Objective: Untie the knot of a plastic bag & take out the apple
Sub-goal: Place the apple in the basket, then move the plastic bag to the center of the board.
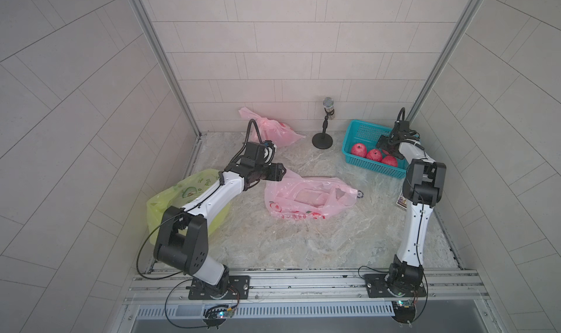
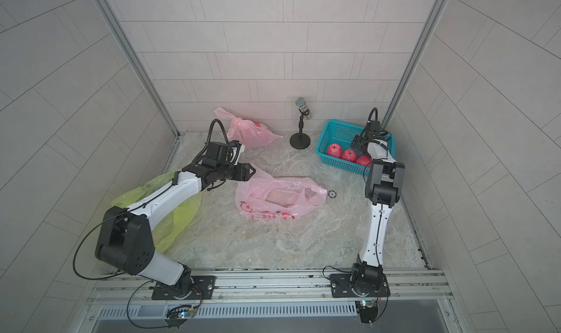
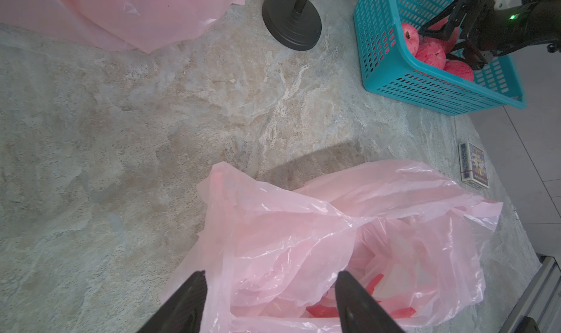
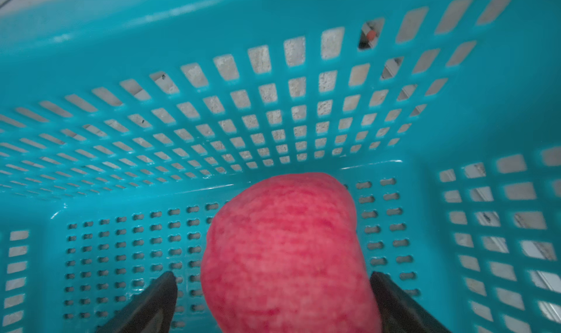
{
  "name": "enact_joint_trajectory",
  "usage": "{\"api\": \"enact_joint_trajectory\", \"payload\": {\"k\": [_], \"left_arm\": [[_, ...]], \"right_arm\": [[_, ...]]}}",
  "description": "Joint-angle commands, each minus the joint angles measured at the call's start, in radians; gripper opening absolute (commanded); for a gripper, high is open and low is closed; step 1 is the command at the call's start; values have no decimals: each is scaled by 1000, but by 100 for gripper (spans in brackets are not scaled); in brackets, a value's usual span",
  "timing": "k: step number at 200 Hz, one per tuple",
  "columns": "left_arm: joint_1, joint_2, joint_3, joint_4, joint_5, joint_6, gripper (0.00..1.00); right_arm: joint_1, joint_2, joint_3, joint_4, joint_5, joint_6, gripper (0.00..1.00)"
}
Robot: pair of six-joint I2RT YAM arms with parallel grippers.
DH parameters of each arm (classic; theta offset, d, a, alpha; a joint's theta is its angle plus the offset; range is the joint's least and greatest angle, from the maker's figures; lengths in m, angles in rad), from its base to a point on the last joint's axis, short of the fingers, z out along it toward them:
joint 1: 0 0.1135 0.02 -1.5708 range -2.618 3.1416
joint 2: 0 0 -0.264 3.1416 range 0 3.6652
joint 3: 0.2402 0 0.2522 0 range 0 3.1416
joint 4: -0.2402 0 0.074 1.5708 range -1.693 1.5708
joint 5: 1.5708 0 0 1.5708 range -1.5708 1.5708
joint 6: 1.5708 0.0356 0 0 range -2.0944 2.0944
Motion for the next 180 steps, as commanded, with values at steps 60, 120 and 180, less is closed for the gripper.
{"api": "enact_joint_trajectory", "payload": {"k": [60, 120, 180], "left_arm": [[12, 84, 88, -141, -129, 8, 74], [9, 163, 71, -218, -166, 50, 80], [11, 246, 3, -84, -41, 2, 70]], "right_arm": [[49, -385, -297, 67, 46, 3, 100], [184, -627, -526, 112, -2, 16, 99], [308, -770, -603, 85, -62, 16, 100]]}}
